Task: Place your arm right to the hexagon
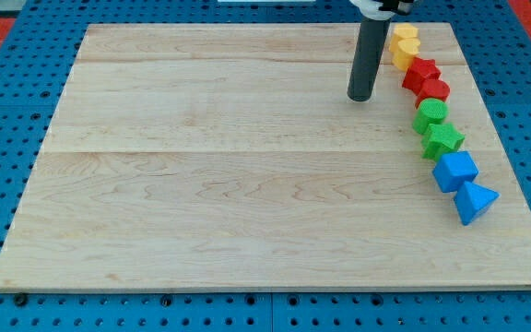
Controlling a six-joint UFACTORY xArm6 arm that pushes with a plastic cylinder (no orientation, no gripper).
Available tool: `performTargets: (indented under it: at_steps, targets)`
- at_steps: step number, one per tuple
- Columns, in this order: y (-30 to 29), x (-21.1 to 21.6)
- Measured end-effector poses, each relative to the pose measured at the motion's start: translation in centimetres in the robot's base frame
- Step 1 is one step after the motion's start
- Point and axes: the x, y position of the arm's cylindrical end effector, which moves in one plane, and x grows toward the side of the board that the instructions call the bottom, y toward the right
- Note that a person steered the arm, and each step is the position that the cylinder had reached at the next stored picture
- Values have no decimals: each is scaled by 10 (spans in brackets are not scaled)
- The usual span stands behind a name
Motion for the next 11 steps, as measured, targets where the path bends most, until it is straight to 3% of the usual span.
performTargets:
  at_steps: [7,11]
  targets:
    - [16,-18]
    - [24,-157]
